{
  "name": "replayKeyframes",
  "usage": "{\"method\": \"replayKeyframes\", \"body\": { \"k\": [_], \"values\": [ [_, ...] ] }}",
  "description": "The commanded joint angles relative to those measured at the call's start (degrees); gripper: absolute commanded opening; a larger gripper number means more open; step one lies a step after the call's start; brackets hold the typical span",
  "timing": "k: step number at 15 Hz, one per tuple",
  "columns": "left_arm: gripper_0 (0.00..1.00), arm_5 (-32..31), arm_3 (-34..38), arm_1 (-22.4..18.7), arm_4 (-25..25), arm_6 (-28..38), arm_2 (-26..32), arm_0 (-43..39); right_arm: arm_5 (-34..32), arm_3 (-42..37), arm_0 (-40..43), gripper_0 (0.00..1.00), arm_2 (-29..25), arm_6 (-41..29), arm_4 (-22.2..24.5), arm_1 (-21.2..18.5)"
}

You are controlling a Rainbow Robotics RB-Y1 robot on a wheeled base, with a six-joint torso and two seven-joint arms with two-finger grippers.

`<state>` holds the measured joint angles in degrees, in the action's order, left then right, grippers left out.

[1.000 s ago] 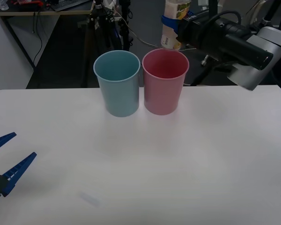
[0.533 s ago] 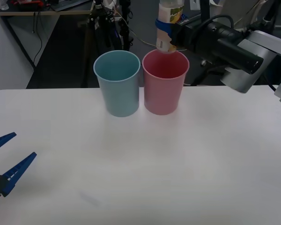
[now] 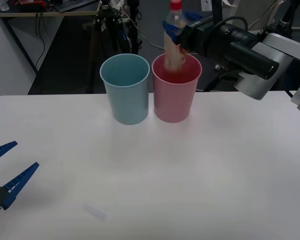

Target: Grasp the object on the table and drop it into the matching bin: aluminum can to the light blue bin, PET bottle to the pink bin.

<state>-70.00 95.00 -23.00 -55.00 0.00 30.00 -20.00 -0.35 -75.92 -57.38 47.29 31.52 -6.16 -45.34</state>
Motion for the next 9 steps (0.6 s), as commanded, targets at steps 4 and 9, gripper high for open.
{"method": "replayKeyframes", "body": {
  "k": [4, 9],
  "values": [
    [1.0, 0.0, 0.0, 0.0, 0.0, 0.0, 0.0, 0.0, 0.0, -0.02, 0.07, 1.0, -0.01, -0.32, -0.26, -0.19],
    [1.0, 0.0, 0.0, 0.0, 0.0, 0.0, 0.0, 0.0, 0.0, -0.55, 0.07, 1.0, -0.01, -0.41, -0.52, -0.46]
  ]
}}
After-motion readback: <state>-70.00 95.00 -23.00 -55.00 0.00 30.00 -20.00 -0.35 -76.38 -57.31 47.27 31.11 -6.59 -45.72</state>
